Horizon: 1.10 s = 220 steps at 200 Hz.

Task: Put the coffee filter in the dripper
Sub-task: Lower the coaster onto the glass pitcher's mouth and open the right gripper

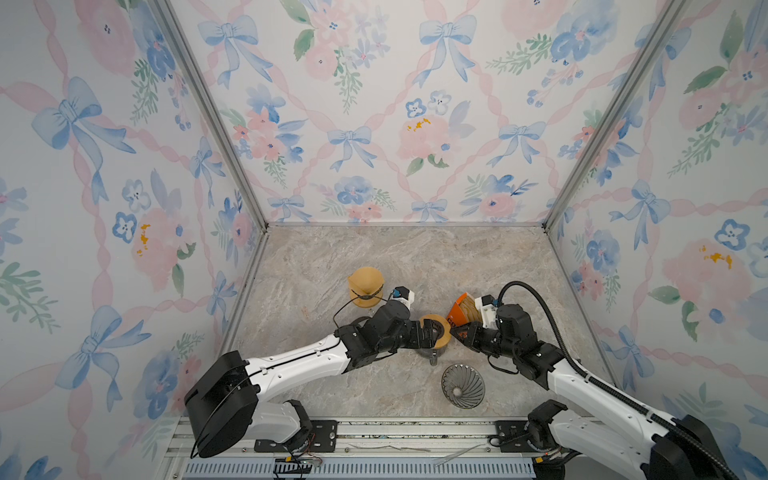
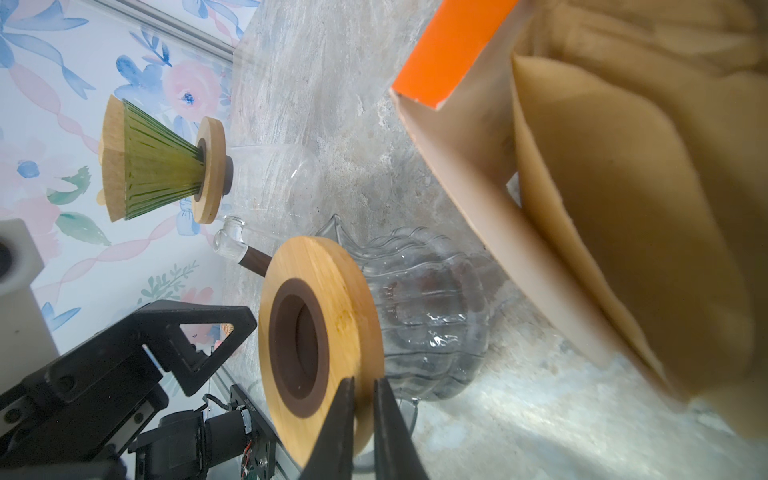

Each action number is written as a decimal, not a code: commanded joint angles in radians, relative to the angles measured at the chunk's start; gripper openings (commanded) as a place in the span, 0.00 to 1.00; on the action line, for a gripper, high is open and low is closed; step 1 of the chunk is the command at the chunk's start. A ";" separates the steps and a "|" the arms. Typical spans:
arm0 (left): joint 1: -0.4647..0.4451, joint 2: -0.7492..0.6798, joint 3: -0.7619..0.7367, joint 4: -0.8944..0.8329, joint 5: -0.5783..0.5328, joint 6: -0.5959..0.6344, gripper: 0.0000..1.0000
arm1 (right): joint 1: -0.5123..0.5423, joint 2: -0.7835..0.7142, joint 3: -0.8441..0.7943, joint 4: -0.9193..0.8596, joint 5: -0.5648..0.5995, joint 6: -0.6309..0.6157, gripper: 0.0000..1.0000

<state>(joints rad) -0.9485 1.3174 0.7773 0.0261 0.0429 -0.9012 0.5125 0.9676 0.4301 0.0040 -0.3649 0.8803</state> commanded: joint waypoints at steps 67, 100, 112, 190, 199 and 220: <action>0.004 -0.025 -0.004 -0.014 0.002 0.016 0.98 | 0.012 0.007 0.030 0.007 0.014 -0.017 0.10; 0.004 -0.032 -0.004 -0.012 0.000 0.016 0.98 | 0.012 0.007 0.033 0.008 0.015 -0.017 0.09; 0.004 -0.031 -0.005 -0.012 0.001 0.016 0.98 | 0.011 0.008 0.033 0.007 0.016 -0.018 0.09; -0.006 -0.105 -0.079 -0.013 -0.018 0.028 0.98 | 0.014 -0.062 0.052 -0.072 0.039 -0.083 0.21; -0.013 -0.125 -0.095 -0.012 -0.023 0.034 0.98 | 0.015 -0.083 0.053 -0.099 0.045 -0.096 0.21; -0.039 -0.162 -0.123 -0.012 -0.033 0.055 0.98 | 0.024 -0.134 0.058 -0.173 0.068 -0.120 0.23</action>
<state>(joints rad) -0.9615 1.1957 0.6891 0.0231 0.0311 -0.8906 0.5148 0.8848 0.4519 -0.0620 -0.3347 0.8139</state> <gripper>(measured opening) 0.983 0.219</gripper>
